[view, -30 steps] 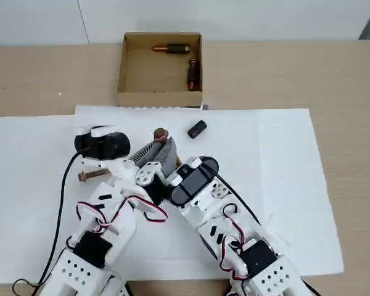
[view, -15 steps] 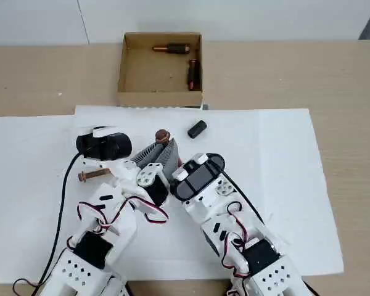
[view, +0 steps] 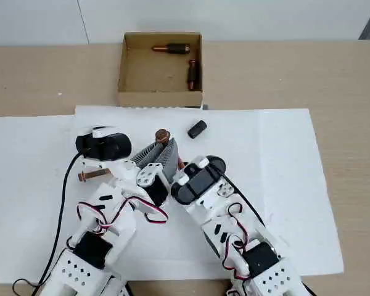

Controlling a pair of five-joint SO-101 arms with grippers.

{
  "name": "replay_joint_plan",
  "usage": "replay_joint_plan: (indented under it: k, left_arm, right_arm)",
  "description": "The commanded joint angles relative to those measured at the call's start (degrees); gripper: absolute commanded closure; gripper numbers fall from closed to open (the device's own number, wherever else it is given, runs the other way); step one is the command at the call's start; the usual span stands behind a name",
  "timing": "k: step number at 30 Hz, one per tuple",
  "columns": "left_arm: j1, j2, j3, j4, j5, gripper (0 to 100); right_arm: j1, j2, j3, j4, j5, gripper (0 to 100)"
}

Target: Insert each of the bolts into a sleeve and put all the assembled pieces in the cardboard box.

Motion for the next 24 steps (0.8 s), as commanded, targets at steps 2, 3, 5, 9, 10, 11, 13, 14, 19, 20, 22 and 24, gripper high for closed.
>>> replay_joint_plan:
  k: [2,3,5,9,10,11,13,14,19,20,22,24]
  left_arm:
    - [0.79,-0.53,0.13,0.53,-0.26,100]
    - [0.88,-0.53,0.13,0.53,-0.26,100]
    - [0.88,-0.53,0.13,0.62,-0.26,100]
    - [1.85,-0.53,0.13,2.81,-0.26,100]
    - [2.29,-0.53,0.13,3.78,-0.18,100]
    - [2.81,-0.53,0.13,4.40,-0.18,100]
    - [3.08,-0.53,0.13,4.66,0.00,100]
    - [3.08,-0.53,0.13,4.66,0.00,100]
    - [2.90,-0.53,0.13,2.29,0.00,100]
    - [2.90,-0.53,0.13,1.67,0.00,100]
    - [2.90,-0.53,0.31,0.53,-0.09,100]
    - [2.90,-0.53,1.27,-1.14,-0.18,100]
  right_arm:
    - [0.13,-9.36,2.29,-1.80,2.64,99.6]
    - [0.13,-11.12,3.25,-1.80,3.25,99.6]
    - [0.13,-14.02,4.92,-1.80,3.78,99.6]
    - [0.13,-15.52,6.24,-1.80,3.78,99.6]
    - [0.13,-15.52,6.24,-1.80,3.78,99.6]
    - [0.13,-15.34,6.24,-1.80,3.78,99.6]
    - [0.13,-15.43,6.24,-1.80,3.78,99.6]
    - [0.04,-15.43,6.33,-1.80,3.69,99.6]
    - [0.04,-15.43,6.42,-1.80,3.69,99.6]
    - [0.04,-15.43,6.42,-1.80,3.69,99.6]
    - [0.04,-15.43,6.42,-1.80,3.69,99.6]
    - [0.04,-15.43,6.42,-1.80,3.69,99.6]
